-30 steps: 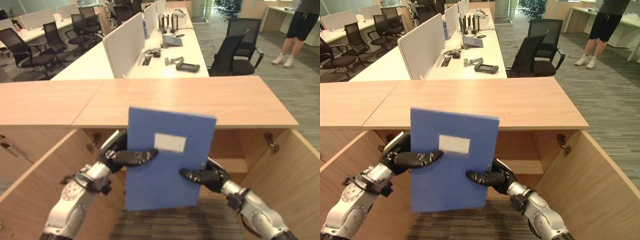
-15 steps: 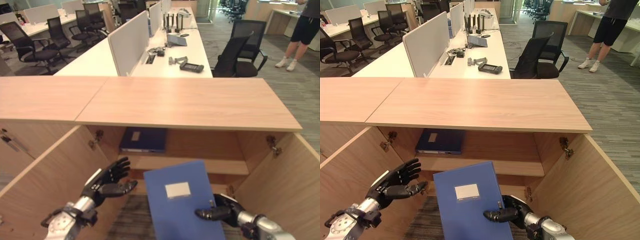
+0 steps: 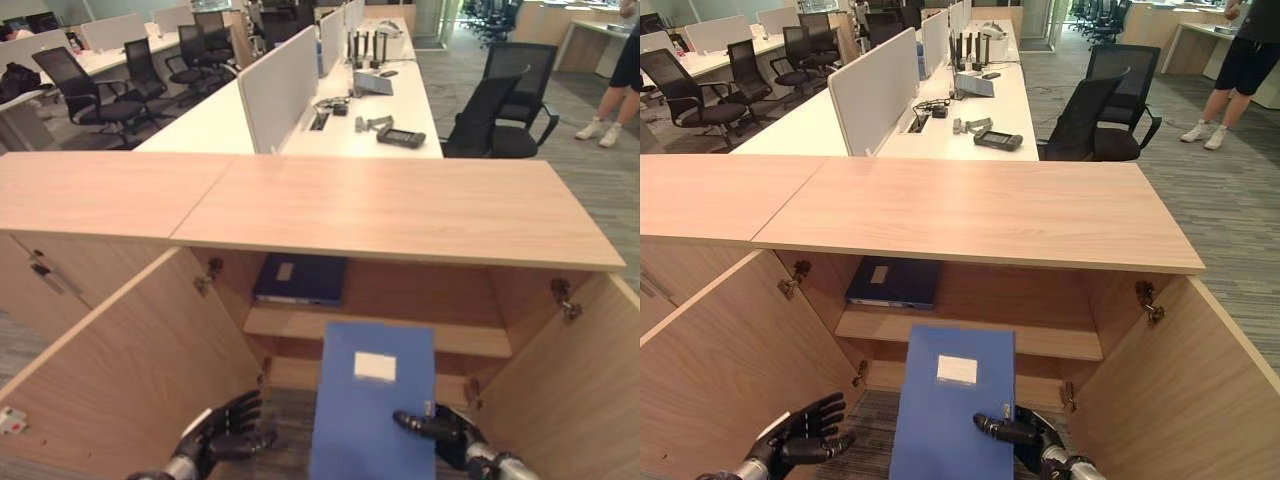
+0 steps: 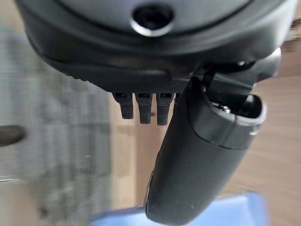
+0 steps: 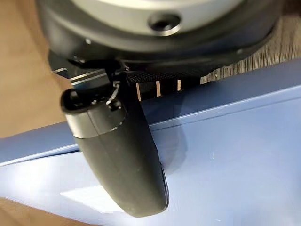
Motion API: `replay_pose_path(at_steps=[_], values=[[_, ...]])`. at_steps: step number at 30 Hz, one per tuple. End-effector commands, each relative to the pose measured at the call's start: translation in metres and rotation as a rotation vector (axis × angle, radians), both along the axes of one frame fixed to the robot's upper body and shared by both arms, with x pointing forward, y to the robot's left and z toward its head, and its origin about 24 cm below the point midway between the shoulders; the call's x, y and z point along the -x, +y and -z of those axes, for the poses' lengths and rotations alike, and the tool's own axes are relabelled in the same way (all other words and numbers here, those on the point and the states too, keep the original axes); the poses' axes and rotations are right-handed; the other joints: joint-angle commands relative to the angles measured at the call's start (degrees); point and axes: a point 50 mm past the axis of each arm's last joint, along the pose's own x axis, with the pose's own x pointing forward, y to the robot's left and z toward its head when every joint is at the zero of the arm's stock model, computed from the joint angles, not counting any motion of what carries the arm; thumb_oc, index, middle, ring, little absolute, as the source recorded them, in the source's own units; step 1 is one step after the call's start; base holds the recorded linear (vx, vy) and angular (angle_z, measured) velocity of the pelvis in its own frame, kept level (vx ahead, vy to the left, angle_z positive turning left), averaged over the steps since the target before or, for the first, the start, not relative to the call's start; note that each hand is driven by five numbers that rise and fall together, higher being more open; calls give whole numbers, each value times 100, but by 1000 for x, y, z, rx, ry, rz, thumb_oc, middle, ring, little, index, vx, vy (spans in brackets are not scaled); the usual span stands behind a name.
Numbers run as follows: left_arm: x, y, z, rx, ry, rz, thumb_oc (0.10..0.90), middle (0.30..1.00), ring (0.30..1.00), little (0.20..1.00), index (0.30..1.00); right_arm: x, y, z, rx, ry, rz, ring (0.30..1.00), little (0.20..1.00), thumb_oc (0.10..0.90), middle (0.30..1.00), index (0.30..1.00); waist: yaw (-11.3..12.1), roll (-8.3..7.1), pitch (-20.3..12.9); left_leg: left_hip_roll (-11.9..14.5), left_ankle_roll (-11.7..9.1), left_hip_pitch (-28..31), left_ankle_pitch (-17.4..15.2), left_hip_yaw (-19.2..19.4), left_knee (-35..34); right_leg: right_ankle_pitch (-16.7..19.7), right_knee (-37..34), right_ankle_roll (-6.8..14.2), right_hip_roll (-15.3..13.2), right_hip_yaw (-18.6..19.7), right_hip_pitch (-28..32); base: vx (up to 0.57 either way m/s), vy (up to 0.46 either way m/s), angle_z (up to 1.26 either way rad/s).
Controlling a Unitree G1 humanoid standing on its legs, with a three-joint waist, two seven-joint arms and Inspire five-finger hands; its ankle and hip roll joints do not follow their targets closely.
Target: Put the empty folder in the office cabinet
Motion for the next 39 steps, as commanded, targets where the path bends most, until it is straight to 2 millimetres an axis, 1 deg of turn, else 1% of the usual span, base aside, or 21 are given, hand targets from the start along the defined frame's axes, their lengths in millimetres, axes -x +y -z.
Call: replay_pose_path(at_steps=[1, 2, 3, 6, 7, 9, 11, 12, 14, 15, 16, 17, 18, 20, 21, 22, 24, 25, 33, 37, 39], values=[[-48, -9, -14, -51, -163, 73, 800, 900, 900, 900, 900, -97, -7, -63, -117, -408, 295, 300, 300, 400, 300, 300, 144, -19, 197, -117, -87, 112, -444, -94, 13, -415, 177, 193, -36, 14, -2, 0, 0, 0], [-49, -9, -14, -51, -165, 74, 800, 900, 900, 900, 900, -98, -8, -64, -117, -410, 297, 300, 300, 400, 300, 300, 152, -17, 203, -117, -87, 108, -444, -95, 15, -416, 180, 193, -36, 14, -7, -65, -13, 7], [-46, -17, -4, -51, -124, 89, 800, 900, 900, 900, 900, -116, -12, -75, -137, -448, 405, 300, 300, 400, 300, 300, 204, 14, 303, -120, -85, -7, -415, -135, 40, -416, 197, 194, -38, 7, -89, -74, -9, 13], [-47, -27, 2, -45, -101, 108, 800, 900, 900, 900, 900, -134, -19, -89, -174, -485, 523, 300, 300, 400, 300, 300, 271, 73, 418, -139, -83, -143, -382, -186, 70, -418, 236, 188, -42, -13, -202, -73, -3, 12], [-47, -36, 7, -39, -82, 132, 800, 900, 900, 900, 900, -154, -30, -106, -198, -519, 648, 300, 300, 400, 300, 300, 328, 150, 527, -158, -80, -276, -338, -244, 91, -413, 265, 176, -42, -29, -331, -90, 1, 9], [-50, -39, 8, -38, -84, 145, 800, 900, 900, 900, 900, -164, -36, -117, -211, -542, 701, 300, 300, 400, 300, 300, 371, 199, 583, -163, -81, -368, -313, -269, 103, -415, 299, 170, -44, -47, -418, -76, 7, 17], [-55, -44, 8, -42, -86, 160, 800, 900, 900, 900, 900, -186, -54, -148, -247, -602, 823, 300, 300, 400, 300, 300, 443, 303, 703, -181, -89, -573, -268, -313, 159, -407, 359, 164, -58, -74, -612, -127, 26, 14], [-56, -47, 9, -52, -79, 180, 800, 900, 900, 900, 900, -200, -70, -174, -281, -638, 932, 300, 300, 400, 300, 300, 505, 391, 782, -201, -99, -742, -232, -340, 198, -398, 410, 165, -75, -88, -777, -121, 29, 8], [-61, -50, 8, -51, -91, 193, 800, 900, 900, 900, 900, -206, -79, -187, -309, -654, 984, 300, 300, 400, 300, 300, 549, 429, 817, -203, -101, -867, -221, -350, 232, -399, 458, 163, -87, -98, -903, -70, 14, 13], [-61, -52, 9, -58, -83, 210, 800, 900, 900, 900, 900, -213, -92, -211, -355, -689, 1071, 300, 300, 400, 300, 300, 580, 472, 847, -203, -111, -996, -190, -347, 256, -389, 501, 166, -99, -106, -1033, -45, 10, 15], [-63, -53, 8, -57, -89, 212, 800, 900, 900, 900, 900, -214, -93, -214, -357, -695, 1075, 300, 300, 400, 300, 300, 597, 479, 854, -203, -112, -1031, -188, -348, 266, -391, 517, 166, -101, -105, -1070, -72, 8, 14], [-66, -52, 7, -79, -96, 229, 800, 900, 900, 900, 900, -219, -108, -242, -374, -732, 1137, 300, 300, 400, 300, 300, 656, 528, 905, -198, -127, -1206, -155, -360, 316, -392, 582, 171, -118, -103, -1244, -49, 2, 5], [-68, -53, 6, -78, -102, 230, 800, 900, 900, 900, 900, -219, -110, -244, -374, -736, 1139, 300, 300, 400, 300, 300, 666, 535, 908, -199, -128, -1241, -153, -361, 328, -394, 598, 170, -121, -103, -1280, -61, 2, 3], [-68, -49, 7, -107, -94, 243, 800, 900, 900, 900, 900, -224, -123, -283, -379, -791, 1172, 300, 300, 400, 300, 300, 746, 597, 915, -190, -146, -1440, -107, -383, 342, -412, 739, 174, -151, -125, -1560, -29, -2, 6], [-70, -50, 6, -106, -97, 243, 800, 900, 900, 900, 900, -224, -124, -285, -379, -793, 1173, 300, 300, 400, 300, 300, 751, 605, 911, -190, -146, -1465, -102, -385, 343, -418, 758, 174, -154, -126, -1592, -25, -12, 7], [-69, -48, 6, -120, -94, 253, 800, 900, 900, 900, 900, -225, -130, -312, -376, -847, 1180, 300, 300, 400, 300, 300, 801, 639, 913, -182, -164, -1581, -68, -399, 348, -441, 869, 176, -186, -150, -1744, -14, -15, 5], [-70, -49, 6, -127, -94, 262, 800, 900, 900, 900, 900, -226, -132, -324, -378, -867, 1186, 300, 300, 400, 300, 300, 821, 669, 903, -182, -172, -1652, -53, -413, 348, -473, 940, 175, -202, -158, -1833, -5, -16, 8], [-71, -47, 6, -135, -95, 261, 800, 900, 900, 900, 900, -225, -135, -349, -396, -925, 1189, 300, 300, 400, 300, 300, 854, 734, 921, -191, -189, -1811, -34, -457, 388, -522, 1063, 165, -237, -159, -2016, 4, -12, 9], [-73, -44, 6, -214, -83, 347, 800, 900, 900, 900, 900, -226, -128, -401, -484, -1023, 1196, 300, 300, 400, 300, 300, 998, 1014, 971, -174, -226, -2417, -135, -537, 830, -843, 1797, 95, -389, -95, -2752, 19, -33, 8], [-78, -44, 1, -224, -103, 376, 800, 900, 900, 900, 900, -217, -135, -431, -475, -1090, 1210, 300, 300, 400, 300, 300, 1107, 1156, 998, -255, -252, -2873, -281, -652, 1224, -1143, 2370, 27, -433, -79, -3272, 3, -20, 10], [-81, -40, -4, -221, -119, 364, 800, 900, 900, 900, 900, -211, -136, -452, -442, -1146, 1200, 300, 300, 400, 300, 300, 1162, 1231, 1043, -342, -247, -3250, -365, -751, 1610, -1332, 3003, -38, -459, -45, -3728, -12, -44, 24]])
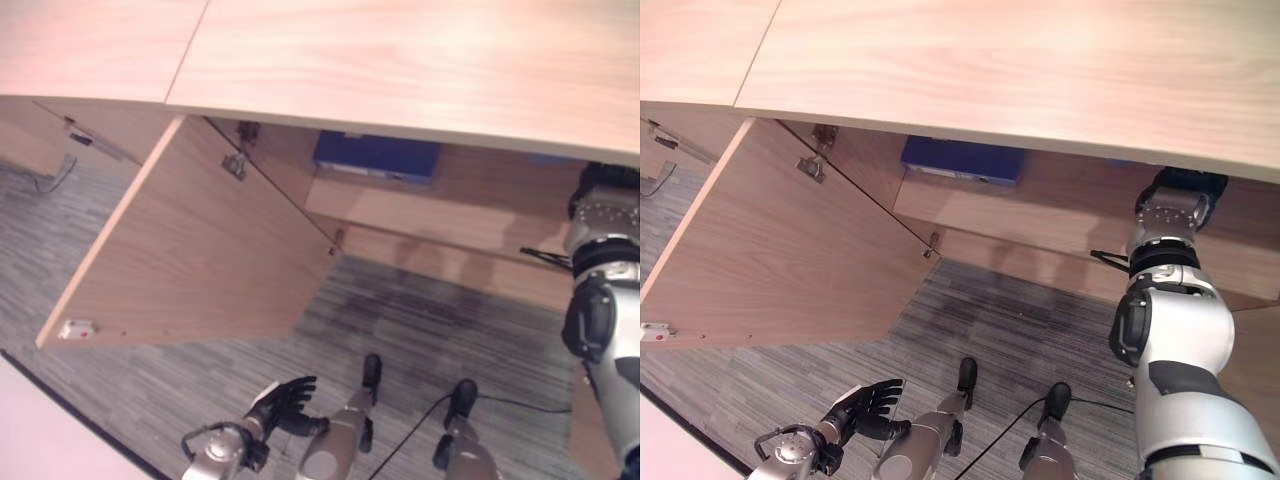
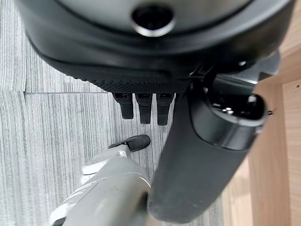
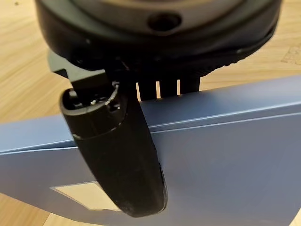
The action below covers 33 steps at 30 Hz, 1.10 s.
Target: Put the empty folder in the office cabinet
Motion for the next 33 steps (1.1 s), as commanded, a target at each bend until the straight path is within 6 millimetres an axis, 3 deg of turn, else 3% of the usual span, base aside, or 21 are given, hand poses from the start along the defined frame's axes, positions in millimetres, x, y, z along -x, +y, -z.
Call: replay_pose_path(at_steps=[1, 3, 6, 12, 20, 21, 22, 23, 24, 33], values=[[4, 36, -11, -115, -23, 17, 800, 900, 900, 900, 900, 23, -11, -108, 288, -229, 85, 300, 300, 400, 300, 300, 151, -62, -143, -69, -237, -566, -1080, -85, 1446, -975, 1688, -2, -99, 557, -947, 4, -35, 28], [2, 37, -12, -112, -28, 11, 800, 900, 900, 900, 900, 26, -13, -115, 309, -231, 95, 300, 300, 400, 300, 300, 146, -69, -157, -95, -229, -782, -1172, -91, 1688, -1074, 1984, -21, -141, 620, -1167, 47, -29, 43], [-1, 44, -17, -127, -42, 0, 800, 900, 900, 900, 900, 29, -17, -120, 358, -202, 110, 300, 300, 400, 300, 300, 131, -117, -34, -122, -203, -1230, -1589, -195, 2460, -1569, 2662, -113, -146, 777, -1506, 73, -89, 37], [-4, 50, -21, -150, -62, -20, 800, 900, 900, 900, 900, 27, -18, -111, 330, -182, 108, 300, 300, 400, 300, 300, 29, -156, 132, -138, -137, -1880, -2023, -275, 3390, -2038, 3616, -217, -172, 861, -2163, 13, -48, 6], [-7, 51, -24, -163, -88, -28, 800, 900, 900, 900, 900, 19, -10, -97, 292, -149, 84, 300, 300, 400, 300, 300, -75, -160, 257, -158, -102, -2286, -2204, -249, 3778, -2160, 4000, -245, -164, 906, -2585, 1, -13, -1], [-6, 51, -24, -165, -88, -28, 800, 900, 900, 900, 900, 18, -10, -94, 286, -141, 84, 408, 408, 472, 408, 408, -79, -156, 251, -161, -101, -2273, -2206, -232, 3745, -2165, 3995, -249, -159, 909, -2589, 18, -2, -5], [-6, 51, -24, -166, -87, -28, 800, 900, 900, 900, 900, 18, -10, -93, 277, -137, 84, 474, 474, 516, 474, 474, -85, -146, 251, -162, -95, -2264, -2203, -227, 3722, -2161, 4004, -249, -159, 914, -2603, 13, 0, -7], [-6, 51, -24, -167, -87, -28, 800, 900, 900, 900, 900, 18, -10, -92, 276, -137, 84, 613, 613, 609, 613, 613, -86, -151, 249, -163, -94, -2262, -2200, -225, 3716, -2160, 4005, -249, -160, 916, -2606, 12, 8, -9], [-4, 51, -23, -166, -82, -34, 800, 900, 900, 900, 900, 16, -8, -91, 268, -129, 78, 900, 900, 800, 900, 900, -97, -145, 244, -169, -93, -2230, -2192, -215, 3666, -2171, 3982, -259, -139, 929, -2604, 9, 9, -6], [-3, 58, -22, -204, -76, -38, 800, 900, 900, 900, 900, 12, -6, -85, 251, -82, 51, 900, 900, 800, 900, 900, -165, -194, 202, -178, -104, -2050, -2180, -184, 3492, -2156, 3868, -285, -103, 916, -2456, 2, 1, -1]])
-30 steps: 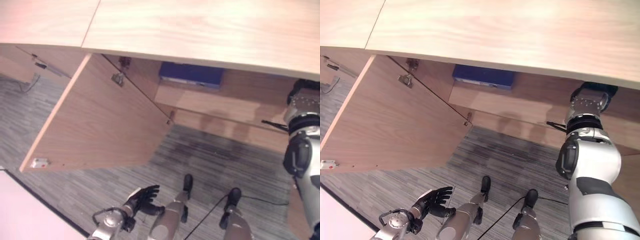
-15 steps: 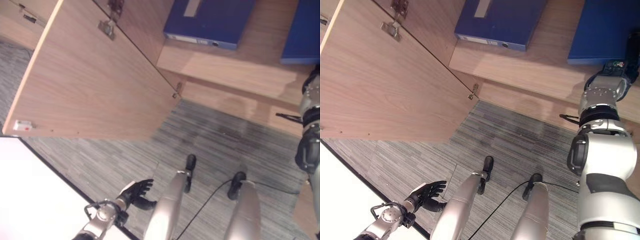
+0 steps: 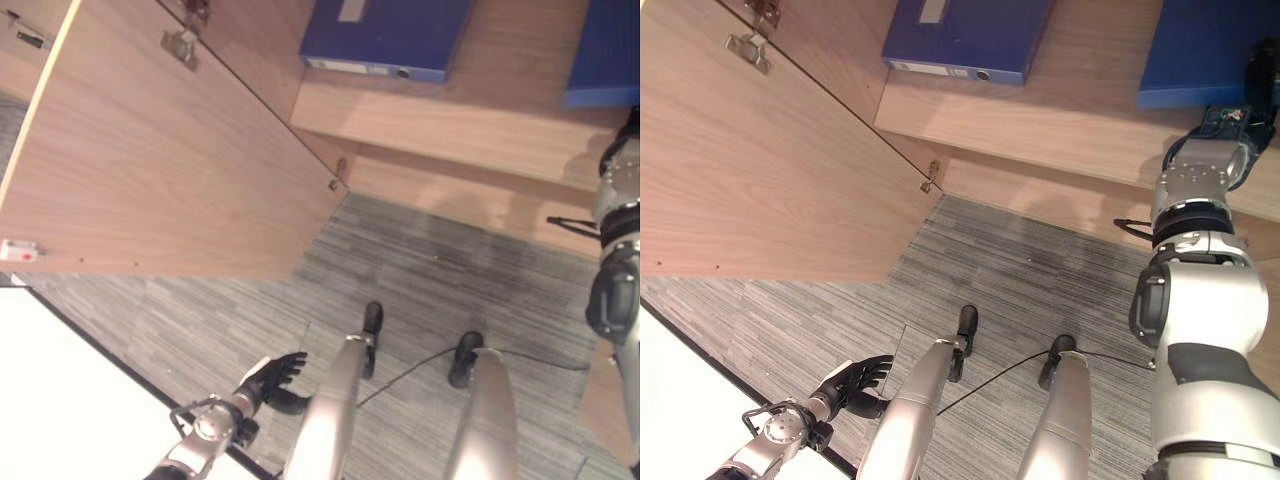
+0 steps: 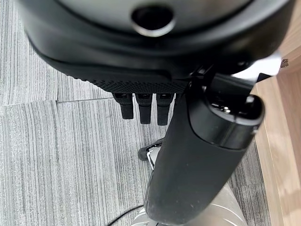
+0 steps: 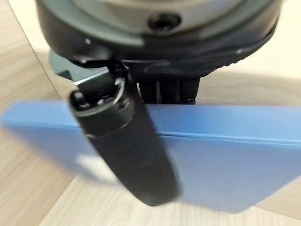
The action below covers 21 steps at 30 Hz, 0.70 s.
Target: Put the empty folder in the office cabinet
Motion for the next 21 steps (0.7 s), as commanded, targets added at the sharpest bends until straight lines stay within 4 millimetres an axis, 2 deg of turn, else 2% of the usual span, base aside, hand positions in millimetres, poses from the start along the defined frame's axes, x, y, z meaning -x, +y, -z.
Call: replay_pose_path(at_steps=[1, 5, 6, 10, 11, 17, 18, 19, 20, 21], values=[[16, 38, 1, -104, 29, -65, 800, 900, 900, 900, 900, 8, -3, -39, 102, -73, 27, 900, 900, 800, 900, 900, -57, -27, -328, 30, 116, 688, -1089, 16, 98, -485, -364, 243, 305, -34, 637, 0, 0, 0], [16, 40, 0, -107, 27, -70, 800, 900, 900, 900, 900, 8, 1, -48, 131, -65, 17, 900, 900, 800, 900, 900, -79, -77, -348, 34, 84, 814, -1032, 19, -69, -443, -462, 242, 328, -37, 738, 0, 0, 0], [18, 44, 1, -121, 36, -79, 800, 900, 900, 900, 900, 10, -3, -49, 147, -1, 31, 900, 900, 800, 900, 900, -93, -135, -371, 29, 64, 898, -1005, 26, -176, -426, -550, 233, 335, -48, 823, 0, 0, 0], [16, 49, 0, -155, 36, -81, 800, 900, 900, 900, 900, 6, 0, -48, 192, 140, 0, 900, 900, 800, 900, 900, -120, -188, -360, 48, 39, 1093, -921, 29, -427, -366, -725, 225, 356, -72, 982, -22, -7, 0], [18, 51, 1, -167, 44, -85, 800, 900, 900, 900, 900, 3, 3, -40, 218, 225, -20, 900, 900, 800, 900, 900, -130, -218, -353, 53, 32, 1188, -878, 33, -545, -303, -829, 231, 364, -97, 1079, 0, 0, 0], [20, 50, 6, -189, 57, -103, 800, 900, 900, 900, 900, -3, 7, -19, 228, 366, -59, 900, 900, 800, 900, 900, -130, -261, -334, 69, 20, 1497, -727, 3, -934, -115, -1297, 254, 422, -162, 1463, -57, -14, -4], [21, 48, 9, -179, 63, -112, 800, 900, 900, 900, 900, -2, 3, -8, 216, 413, -54, 900, 900, 800, 900, 900, -117, -252, -309, 73, 23, 1547, -513, 30, -1087, 133, -1498, 247, 414, -263, 1543, -26, -4, 3], [21, 48, 9, -179, 62, -112, 800, 900, 900, 900, 900, -2, 3, -9, 217, 413, -53, 900, 900, 800, 900, 900, -128, -260, -342, 65, 9, 1611, -634, -20, -1099, 0, -1500, 270, 445, -191, 1607, -144, 14, 3], [21, 46, 10, -176, 66, -108, 800, 900, 900, 900, 900, -2, 2, -3, 212, 436, -55, 900, 900, 800, 900, 900, -110, -248, -303, 85, 20, 1610, -471, 22, -1171, 165, -1585, 248, 429, -281, 1617, 58, -23, 3], [20, 44, 11, -178, 69, -106, 800, 900, 900, 900, 900, -1, -1, 10, 214, 509, -54, 900, 900, 800, 900, 900, -130, -273, -329, 79, -4, 1705, -562, -29, -1221, 64, -1668, 276, 448, -229, 1754, -155, 17, 1]])
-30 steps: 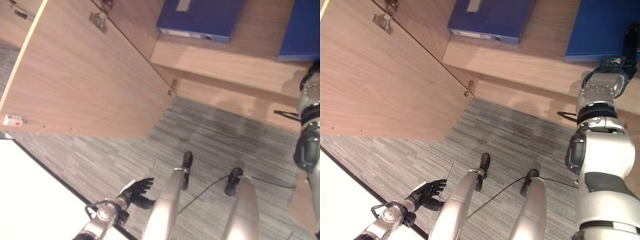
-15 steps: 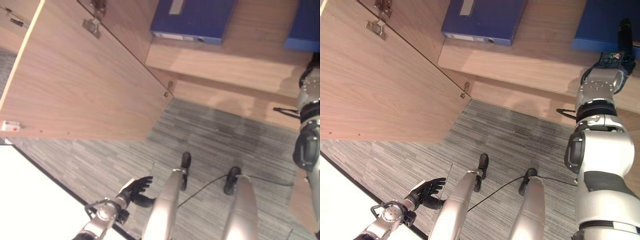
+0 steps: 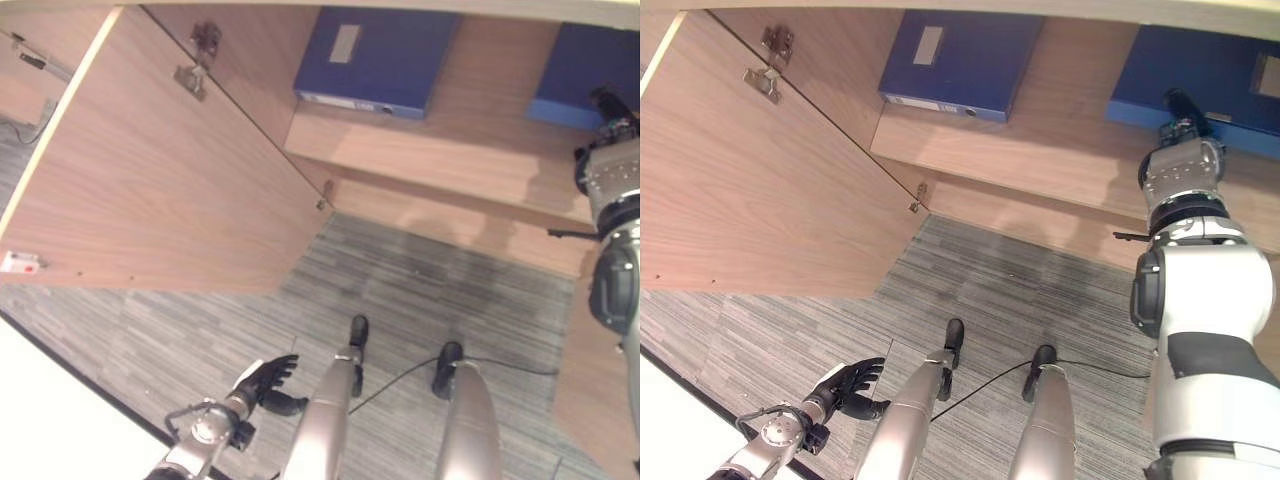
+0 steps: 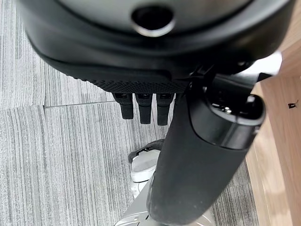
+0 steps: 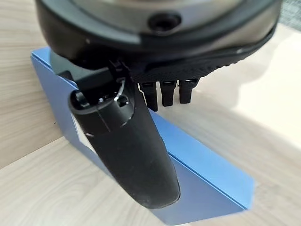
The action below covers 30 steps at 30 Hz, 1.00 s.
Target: Put the empty folder in the office cabinet
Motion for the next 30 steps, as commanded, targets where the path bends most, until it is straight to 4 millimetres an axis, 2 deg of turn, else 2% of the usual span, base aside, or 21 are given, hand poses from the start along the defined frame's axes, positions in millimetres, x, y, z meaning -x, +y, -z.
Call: replay_pose_path(at_steps=[1, 2, 3, 4, 5, 6, 7, 10, 14, 19, 30], values=[[14, 33, 5, -123, 53, -46, 800, 900, 900, 900, 900, 11, -20, -12, 115, 40, 58, 900, 900, 800, 900, 900, 145, -29, -185, -38, 34, 585, -980, 135, 51, -266, -630, 188, 239, -55, 694, 55, -22, 1], [14, 33, 5, -123, 53, -46, 800, 900, 900, 900, 900, 11, -20, -12, 116, 40, 58, 900, 900, 800, 900, 900, 131, -41, -221, -46, 18, 649, -1120, 88, 48, -420, -618, 210, 266, 21, 754, -130, 17, -1], [14, 32, 6, -120, 52, -49, 800, 900, 900, 900, 900, 10, -18, -4, 116, 66, 54, 900, 900, 800, 900, 900, 147, -31, -175, -34, 31, 631, -968, 130, 2, -251, -703, 194, 252, -59, 756, -45, -12, -1], [13, 30, 7, -115, 50, -69, 800, 900, 900, 900, 900, 9, -17, 13, 102, 117, 50, 900, 900, 800, 900, 900, 142, -33, -156, -33, 35, 665, -915, 116, -70, -155, -817, 206, 254, -85, 809, -148, 12, -4], [13, 30, 8, -116, 51, -69, 800, 900, 900, 900, 900, 9, -17, 14, 101, 118, 50, 900, 900, 800, 900, 900, 141, -32, -157, -32, 36, 675, -910, 113, -78, -147, -831, 208, 256, -90, 823, -58, -10, -3], [12, 27, 9, -106, 52, -79, 800, 900, 900, 900, 900, 7, -13, 28, 76, 144, 39, 900, 900, 800, 900, 900, 143, -34, -146, -32, 45, 689, -890, 115, -118, -115, -901, 215, 266, -87, 868, 0, 0, 0], [12, 28, 9, -107, 53, -79, 800, 900, 900, 900, 900, 7, -12, 29, 75, 144, 39, 900, 900, 800, 900, 900, 145, -37, -147, -30, 45, 696, -887, 114, -124, -111, -910, 215, 269, -89, 876, -52, -2, -2], [12, 25, 13, -93, 57, -112, 800, 900, 900, 900, 900, 5, -3, 57, 43, 201, 13, 900, 900, 800, 900, 900, 137, -59, -105, -15, 69, 714, -855, 132, -169, -25, -1033, 238, 285, -79, 946, -30, 1, -3], [12, 27, 14, -85, 61, -133, 800, 900, 900, 900, 900, 6, -2, 70, 17, 213, 9, 900, 900, 800, 900, 900, 146, -75, -82, -19, 72, 724, -837, 129, -164, 23, -1103, 254, 283, -67, 1008, 0, 0, 0], [13, 29, 15, -71, 66, -158, 800, 900, 900, 900, 900, 7, -5, 69, 21, 194, 8, 900, 900, 800, 900, 900, 167, -93, -85, -16, 72, 747, -808, 146, -214, 58, -1172, 260, 301, -50, 1042, 0, 0, 0], [16, 30, 18, -54, 79, -202, 800, 900, 900, 900, 900, 1, -3, 32, 166, 132, -20, 900, 900, 800, 900, 900, 148, -129, -79, 22, 46, 789, -729, 162, -317, 121, -1284, 259, 349, -31, 1091, 1, -3, 0]])
